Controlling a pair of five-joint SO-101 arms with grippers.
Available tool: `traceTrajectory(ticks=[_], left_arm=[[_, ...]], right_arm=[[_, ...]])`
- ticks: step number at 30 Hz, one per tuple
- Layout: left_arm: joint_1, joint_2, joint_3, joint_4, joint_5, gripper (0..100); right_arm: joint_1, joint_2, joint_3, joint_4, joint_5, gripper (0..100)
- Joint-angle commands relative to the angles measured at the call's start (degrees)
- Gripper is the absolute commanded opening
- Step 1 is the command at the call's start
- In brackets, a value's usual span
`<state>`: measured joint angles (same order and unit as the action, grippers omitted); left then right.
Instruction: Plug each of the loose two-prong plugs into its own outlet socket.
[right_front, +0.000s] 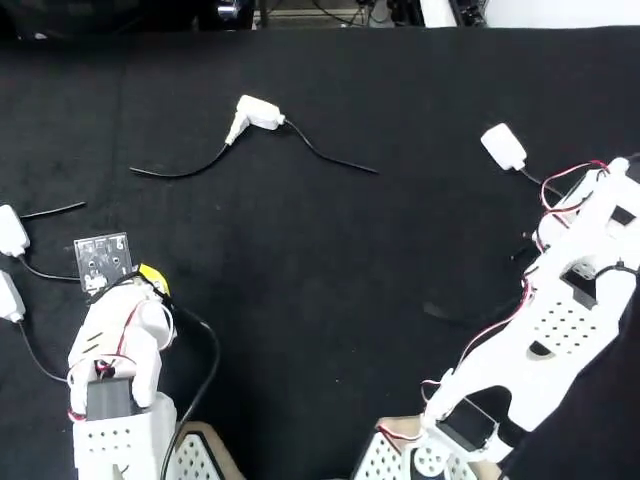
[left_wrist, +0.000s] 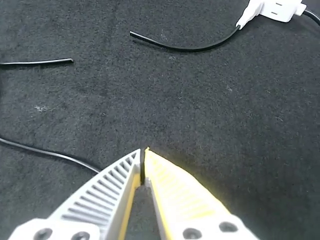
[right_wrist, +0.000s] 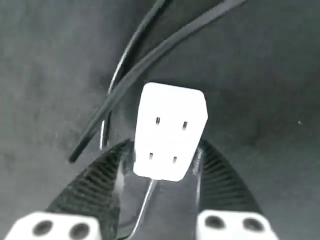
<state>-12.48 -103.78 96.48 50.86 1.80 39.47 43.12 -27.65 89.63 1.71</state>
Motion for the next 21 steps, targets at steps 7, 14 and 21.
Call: traceTrajectory(ticks=[7,14,21], left_arm=[[0.04,-0.26,0.92,0.18,-0.62,3],[0.04,-0.26,0.92,-0.18,-0.62,3],[-6.20,-0.44,0.92,-0.26,-7.47,3]], right_arm=[[-1.67,-4.44,-3.82,3.16,17.32,1.1],[-8.88,-11.47,-6.55,11.16,28.22,1.1],[-22.68,-20.97,1.98,11.16,31.56,1.1]])
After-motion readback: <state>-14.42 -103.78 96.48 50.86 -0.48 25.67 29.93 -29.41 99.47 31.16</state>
